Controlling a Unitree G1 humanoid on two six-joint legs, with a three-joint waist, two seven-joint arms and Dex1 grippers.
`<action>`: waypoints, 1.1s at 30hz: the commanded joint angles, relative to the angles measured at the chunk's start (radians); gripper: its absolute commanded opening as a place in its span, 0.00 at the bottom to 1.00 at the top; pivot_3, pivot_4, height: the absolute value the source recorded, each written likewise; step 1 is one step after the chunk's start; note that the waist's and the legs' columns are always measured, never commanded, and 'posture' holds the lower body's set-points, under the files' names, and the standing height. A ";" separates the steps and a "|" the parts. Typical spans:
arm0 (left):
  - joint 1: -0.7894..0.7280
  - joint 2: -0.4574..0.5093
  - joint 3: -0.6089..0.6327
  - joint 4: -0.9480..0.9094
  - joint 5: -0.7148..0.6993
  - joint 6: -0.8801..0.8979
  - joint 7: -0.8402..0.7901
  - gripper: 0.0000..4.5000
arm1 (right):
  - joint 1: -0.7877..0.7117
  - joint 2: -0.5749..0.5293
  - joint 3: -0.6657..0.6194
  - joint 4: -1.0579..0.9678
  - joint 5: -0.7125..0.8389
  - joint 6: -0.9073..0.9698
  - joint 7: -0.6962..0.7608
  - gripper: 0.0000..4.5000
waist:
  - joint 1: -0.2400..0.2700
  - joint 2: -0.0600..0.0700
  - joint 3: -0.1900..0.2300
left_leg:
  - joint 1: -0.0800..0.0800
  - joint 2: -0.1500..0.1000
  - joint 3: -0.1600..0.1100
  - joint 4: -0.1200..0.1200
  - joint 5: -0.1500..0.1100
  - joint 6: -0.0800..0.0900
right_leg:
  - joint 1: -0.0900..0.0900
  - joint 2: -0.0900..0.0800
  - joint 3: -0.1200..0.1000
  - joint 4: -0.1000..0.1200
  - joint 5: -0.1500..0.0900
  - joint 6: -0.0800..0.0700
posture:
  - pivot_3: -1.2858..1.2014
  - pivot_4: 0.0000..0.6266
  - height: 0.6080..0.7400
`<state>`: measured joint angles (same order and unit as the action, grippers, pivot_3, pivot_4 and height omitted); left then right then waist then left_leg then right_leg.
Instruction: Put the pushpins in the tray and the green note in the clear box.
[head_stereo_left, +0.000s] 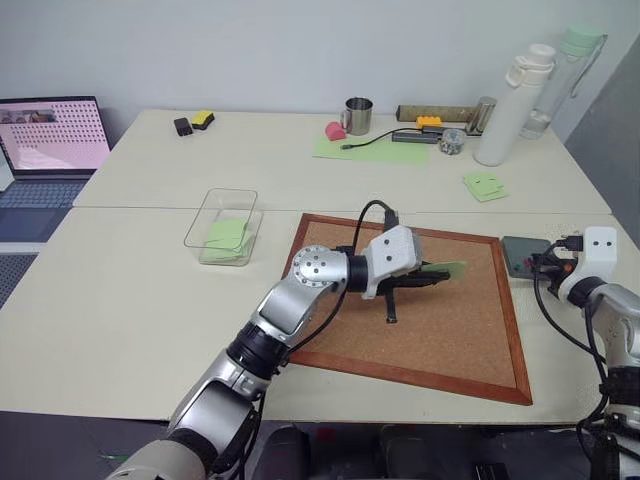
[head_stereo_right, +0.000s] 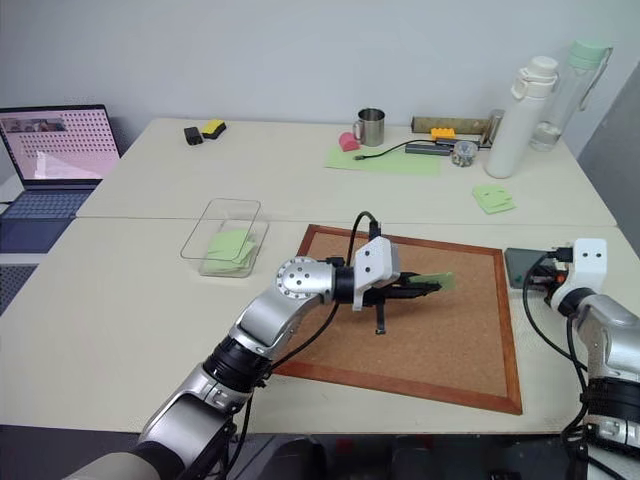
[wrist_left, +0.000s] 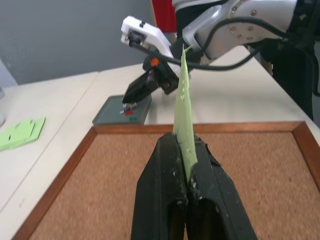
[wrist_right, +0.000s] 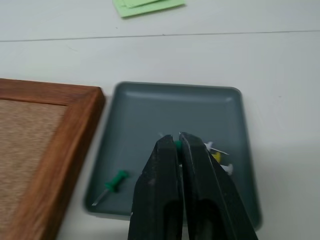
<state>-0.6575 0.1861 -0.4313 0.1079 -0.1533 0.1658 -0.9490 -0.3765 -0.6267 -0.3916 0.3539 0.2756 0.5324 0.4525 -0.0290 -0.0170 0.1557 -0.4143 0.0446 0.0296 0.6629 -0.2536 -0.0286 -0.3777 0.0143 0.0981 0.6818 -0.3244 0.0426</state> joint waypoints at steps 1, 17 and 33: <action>0.009 0.005 0.014 -0.060 -0.001 -0.005 0.000 0.00 | -0.034 -0.027 -0.017 0.027 0.012 -0.054 0.022 0.23 | 0.000 0.000 0.000 | 0.000 0.000 0.000 0.000 0.000 0.000 | 0.000 0.000 0.000 0.000 0.000 0.000 | 0.52 0.24 1.00; -0.035 0.013 0.079 0.022 -0.010 -0.001 0.004 0.00 | -0.026 -0.068 -0.075 -0.046 0.091 -0.059 0.070 0.48 | 0.001 0.000 0.000 | 0.000 0.001 0.000 0.000 0.000 0.000 | 0.000 0.000 -0.001 0.001 0.000 0.000 | 0.52 0.24 1.00; 0.003 0.068 0.078 0.006 0.034 -0.057 -0.016 0.00 | 0.083 -0.126 0.068 -0.096 -0.026 -0.313 0.198 0.55 | -0.001 0.000 0.000 | 0.001 0.001 0.000 0.000 0.000 0.000 | 0.000 0.000 -0.001 0.001 0.000 0.000 | 0.52 0.24 1.00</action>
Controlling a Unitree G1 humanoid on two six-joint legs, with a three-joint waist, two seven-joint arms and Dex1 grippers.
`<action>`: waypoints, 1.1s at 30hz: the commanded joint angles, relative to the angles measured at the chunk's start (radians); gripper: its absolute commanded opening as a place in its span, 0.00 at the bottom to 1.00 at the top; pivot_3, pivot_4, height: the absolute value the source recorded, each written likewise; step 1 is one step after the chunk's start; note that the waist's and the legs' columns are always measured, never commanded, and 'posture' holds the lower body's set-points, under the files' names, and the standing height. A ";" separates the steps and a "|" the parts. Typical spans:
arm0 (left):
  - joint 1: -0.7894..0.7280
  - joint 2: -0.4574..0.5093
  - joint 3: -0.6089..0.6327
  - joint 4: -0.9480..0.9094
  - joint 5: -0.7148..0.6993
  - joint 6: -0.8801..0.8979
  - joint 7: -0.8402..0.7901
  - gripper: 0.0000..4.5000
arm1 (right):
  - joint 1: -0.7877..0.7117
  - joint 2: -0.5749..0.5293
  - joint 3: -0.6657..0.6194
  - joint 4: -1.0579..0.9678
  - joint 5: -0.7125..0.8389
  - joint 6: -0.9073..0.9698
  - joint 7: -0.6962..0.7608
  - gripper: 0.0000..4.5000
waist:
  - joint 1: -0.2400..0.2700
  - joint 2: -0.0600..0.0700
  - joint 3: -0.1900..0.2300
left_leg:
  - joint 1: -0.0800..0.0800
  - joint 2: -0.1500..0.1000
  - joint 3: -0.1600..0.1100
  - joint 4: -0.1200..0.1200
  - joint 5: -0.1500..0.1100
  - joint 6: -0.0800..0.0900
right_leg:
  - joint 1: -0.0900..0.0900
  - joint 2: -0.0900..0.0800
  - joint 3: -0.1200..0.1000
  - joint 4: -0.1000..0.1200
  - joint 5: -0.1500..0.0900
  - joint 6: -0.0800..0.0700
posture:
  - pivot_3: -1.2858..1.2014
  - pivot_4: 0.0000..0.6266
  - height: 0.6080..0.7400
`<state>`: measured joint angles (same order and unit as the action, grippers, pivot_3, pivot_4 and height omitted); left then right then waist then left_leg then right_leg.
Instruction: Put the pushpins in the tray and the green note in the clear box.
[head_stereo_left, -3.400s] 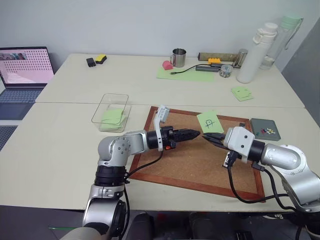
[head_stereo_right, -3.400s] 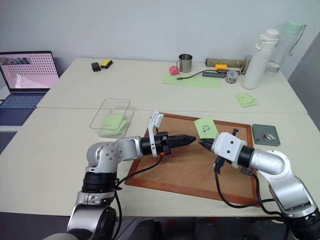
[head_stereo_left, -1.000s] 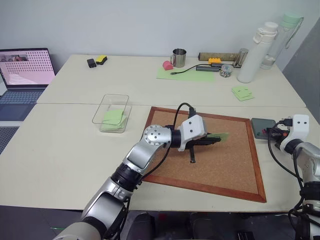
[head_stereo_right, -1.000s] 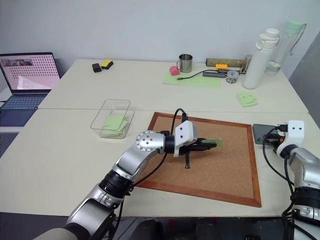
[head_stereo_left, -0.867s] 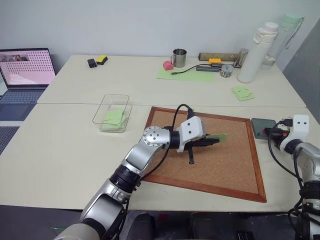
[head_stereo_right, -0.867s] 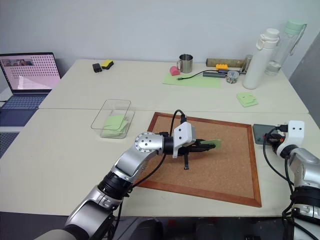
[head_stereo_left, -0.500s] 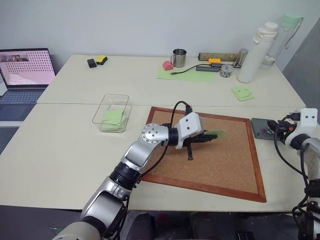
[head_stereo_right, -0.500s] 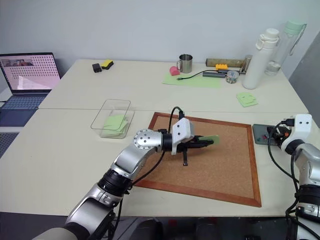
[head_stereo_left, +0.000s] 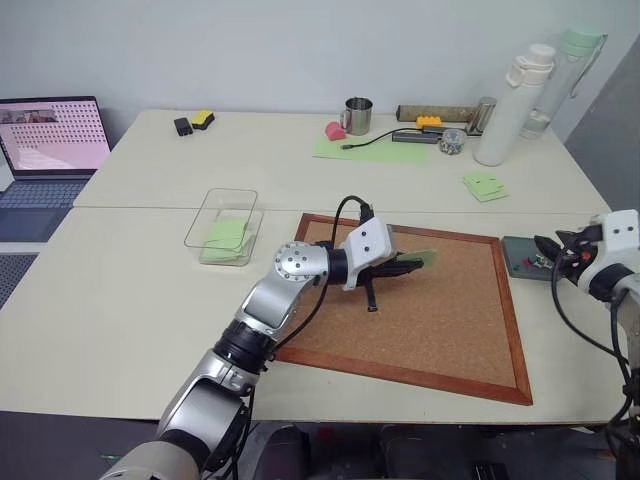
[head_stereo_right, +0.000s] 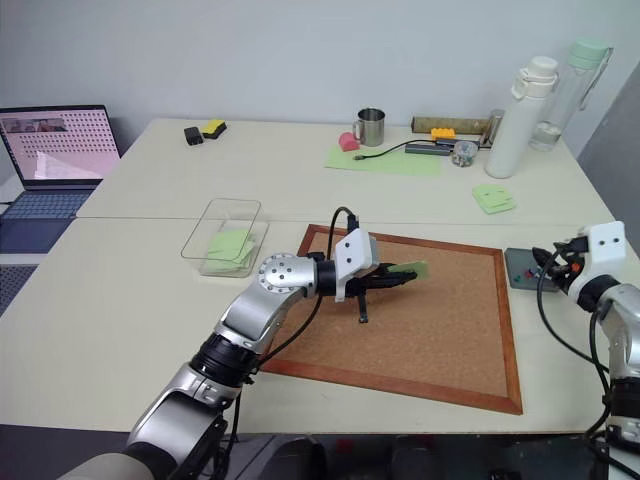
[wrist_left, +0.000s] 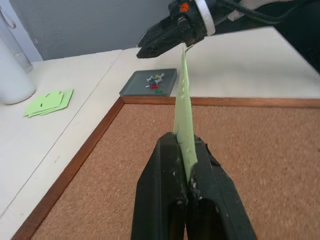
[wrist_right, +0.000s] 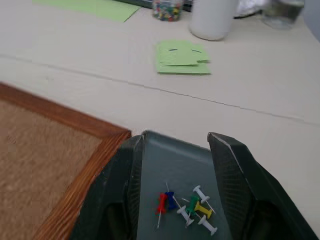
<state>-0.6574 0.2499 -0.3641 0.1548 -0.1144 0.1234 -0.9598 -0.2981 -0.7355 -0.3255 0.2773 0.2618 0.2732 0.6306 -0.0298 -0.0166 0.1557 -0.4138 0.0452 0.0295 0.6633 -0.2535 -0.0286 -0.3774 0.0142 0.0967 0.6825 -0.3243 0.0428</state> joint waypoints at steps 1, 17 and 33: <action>0.004 0.008 0.015 -0.044 -0.006 -0.012 -0.006 0.00 | 0.005 -0.017 0.000 -0.002 -0.019 -0.064 0.012 0.58 | 0.001 0.000 0.000 | 0.000 0.000 0.000 0.000 0.000 0.000 | 0.000 0.000 0.000 0.000 0.000 0.000 | 0.52 0.24 1.00; 0.001 0.140 0.407 -0.123 -0.062 0.323 0.341 0.00 | 0.075 -0.005 0.028 -0.687 0.352 0.281 0.092 0.80 | -0.004 0.001 0.000 | 0.000 0.002 -0.003 0.000 0.000 0.000 | -0.001 0.000 -0.001 0.004 0.000 0.000 | 0.52 0.24 1.00; 0.099 0.279 0.428 -0.097 0.186 0.339 0.655 0.04 | 0.014 0.063 0.174 -0.927 0.576 0.487 -0.038 0.81 | 0.029 -0.004 0.001 | -0.003 0.001 -0.006 0.002 0.000 0.000 | 0.000 -0.003 -0.006 0.002 0.000 0.000 | 0.52 0.24 1.00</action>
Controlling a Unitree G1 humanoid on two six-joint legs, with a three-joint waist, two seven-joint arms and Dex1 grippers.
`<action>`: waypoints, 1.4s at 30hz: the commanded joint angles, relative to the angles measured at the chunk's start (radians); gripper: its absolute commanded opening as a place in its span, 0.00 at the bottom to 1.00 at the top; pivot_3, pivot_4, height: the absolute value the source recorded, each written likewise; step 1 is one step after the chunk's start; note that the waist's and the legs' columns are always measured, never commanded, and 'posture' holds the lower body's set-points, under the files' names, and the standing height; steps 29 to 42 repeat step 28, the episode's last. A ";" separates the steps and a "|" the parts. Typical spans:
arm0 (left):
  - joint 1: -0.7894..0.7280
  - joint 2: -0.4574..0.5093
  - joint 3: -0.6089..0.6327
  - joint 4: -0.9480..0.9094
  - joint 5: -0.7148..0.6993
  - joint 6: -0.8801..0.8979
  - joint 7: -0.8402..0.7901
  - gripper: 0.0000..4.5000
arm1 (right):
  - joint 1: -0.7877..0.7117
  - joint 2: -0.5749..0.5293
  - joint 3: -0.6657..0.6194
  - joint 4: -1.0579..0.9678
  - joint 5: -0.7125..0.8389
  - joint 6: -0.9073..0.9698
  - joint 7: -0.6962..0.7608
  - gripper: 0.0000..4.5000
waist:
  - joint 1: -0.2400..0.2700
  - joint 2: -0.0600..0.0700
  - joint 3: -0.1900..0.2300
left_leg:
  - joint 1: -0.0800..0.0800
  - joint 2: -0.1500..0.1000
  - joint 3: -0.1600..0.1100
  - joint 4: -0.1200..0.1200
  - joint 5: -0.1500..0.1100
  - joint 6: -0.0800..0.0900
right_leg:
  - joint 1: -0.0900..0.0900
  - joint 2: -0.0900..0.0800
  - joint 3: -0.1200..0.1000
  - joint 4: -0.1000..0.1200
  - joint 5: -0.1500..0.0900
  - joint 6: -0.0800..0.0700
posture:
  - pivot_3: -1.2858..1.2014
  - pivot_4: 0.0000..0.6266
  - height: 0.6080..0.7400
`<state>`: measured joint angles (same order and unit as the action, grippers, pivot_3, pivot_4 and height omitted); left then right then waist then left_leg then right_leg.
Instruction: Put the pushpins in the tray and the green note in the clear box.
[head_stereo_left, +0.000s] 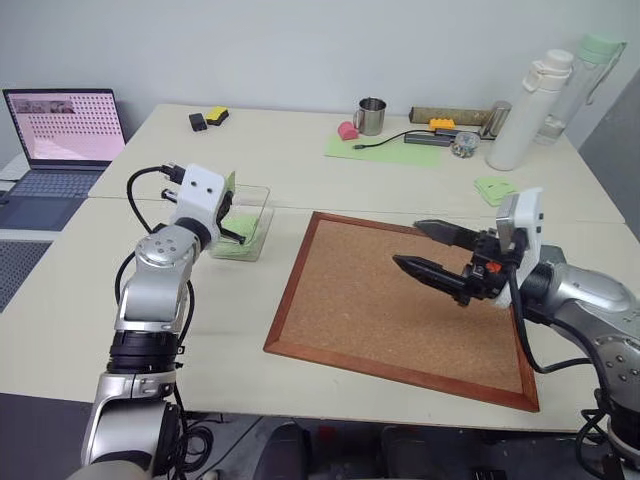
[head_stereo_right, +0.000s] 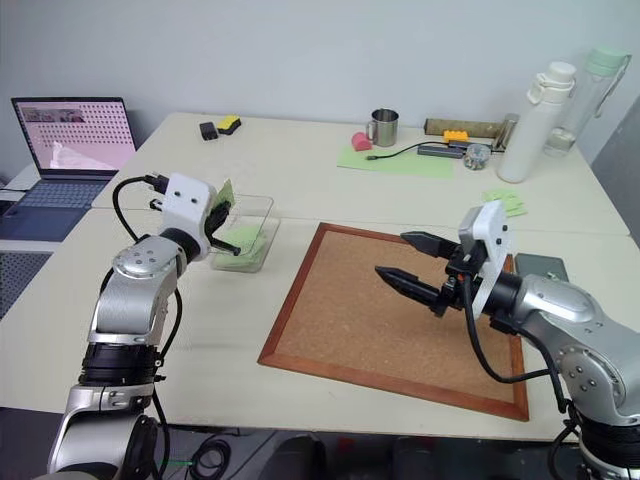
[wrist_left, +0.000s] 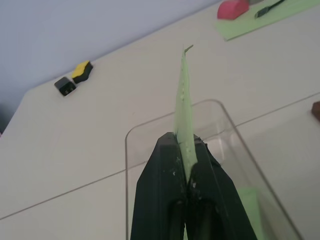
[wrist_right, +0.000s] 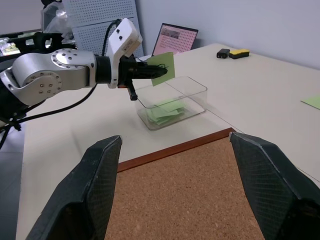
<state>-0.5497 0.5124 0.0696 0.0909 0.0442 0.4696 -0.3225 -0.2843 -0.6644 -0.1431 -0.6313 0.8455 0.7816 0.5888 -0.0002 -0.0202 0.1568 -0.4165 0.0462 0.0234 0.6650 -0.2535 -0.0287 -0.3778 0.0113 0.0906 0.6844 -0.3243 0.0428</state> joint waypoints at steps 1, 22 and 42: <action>-0.005 0.022 -0.014 -0.032 0.033 -0.012 0.011 0.09 | 0.000 -0.012 -0.010 -0.015 -0.011 -0.023 0.006 0.81 | -0.001 0.000 0.000 | 0.000 0.000 0.000 0.000 0.000 0.000 | 0.000 0.000 0.000 0.000 0.000 0.000 | 0.52 0.24 1.00; 0.039 0.004 -0.172 -0.330 -0.328 0.161 -0.484 0.61 | 0.240 -0.121 -0.169 -0.033 -0.111 -0.057 -0.012 0.81 | -0.009 0.000 0.000 | 0.000 0.001 0.002 -0.001 0.000 0.000 | -0.001 0.002 0.002 0.000 0.000 0.000 | 0.52 0.24 1.00; 0.032 0.021 -0.220 -0.289 -0.337 0.117 -0.558 0.61 | 0.328 -0.070 -0.187 -0.085 -0.129 -0.059 -0.072 0.81 | -0.025 0.000 0.000 | 0.001 0.001 0.002 -0.001 0.000 0.000 | -0.001 0.003 0.003 0.002 0.000 0.000 | 0.52 0.24 1.00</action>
